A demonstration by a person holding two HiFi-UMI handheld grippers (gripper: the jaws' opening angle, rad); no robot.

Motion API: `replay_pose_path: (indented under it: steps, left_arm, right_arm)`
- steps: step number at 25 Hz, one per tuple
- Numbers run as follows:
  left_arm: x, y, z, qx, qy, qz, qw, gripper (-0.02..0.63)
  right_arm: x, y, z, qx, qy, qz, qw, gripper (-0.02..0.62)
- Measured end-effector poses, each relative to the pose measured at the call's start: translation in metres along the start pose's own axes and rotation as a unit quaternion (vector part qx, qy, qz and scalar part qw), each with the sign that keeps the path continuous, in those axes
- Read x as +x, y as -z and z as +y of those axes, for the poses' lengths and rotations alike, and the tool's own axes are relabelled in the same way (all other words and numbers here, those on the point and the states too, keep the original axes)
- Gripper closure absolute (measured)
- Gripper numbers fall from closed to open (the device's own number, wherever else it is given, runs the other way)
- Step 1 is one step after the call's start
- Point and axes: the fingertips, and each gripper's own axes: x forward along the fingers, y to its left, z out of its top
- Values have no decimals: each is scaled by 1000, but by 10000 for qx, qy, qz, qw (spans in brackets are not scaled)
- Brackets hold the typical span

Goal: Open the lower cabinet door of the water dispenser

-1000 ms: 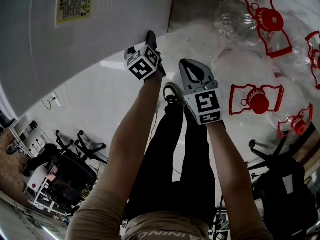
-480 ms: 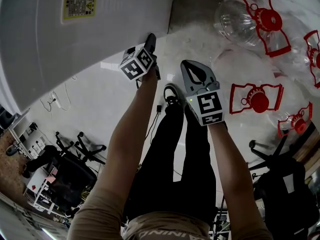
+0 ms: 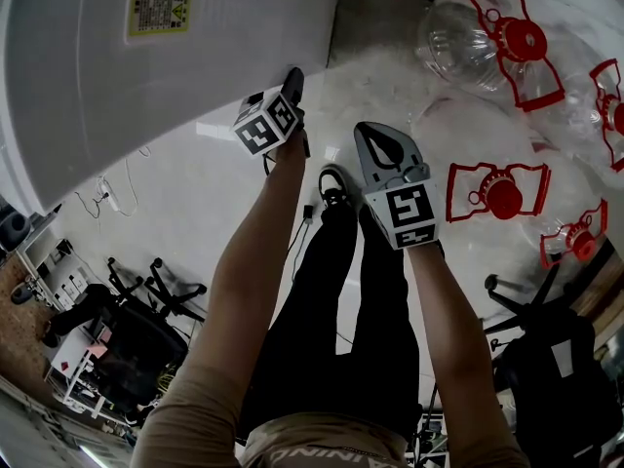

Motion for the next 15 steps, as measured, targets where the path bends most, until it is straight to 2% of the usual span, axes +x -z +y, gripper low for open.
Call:
replay_pose_path:
  steps: [4, 10, 15]
  left_arm:
    - [-3, 6, 1, 73, 19, 49, 10000, 212]
    - [-25, 28, 19, 590, 83, 215, 9980, 221]
    - [-48, 52, 32, 719, 52, 380, 9967, 276]
  right_arm:
    - [-2, 1, -4, -19, 19, -1, 10000, 586]
    - [1, 2, 0, -58, -16, 1, 10000, 586]
    - [2, 0, 15, -176, -147, 22, 9997, 586]
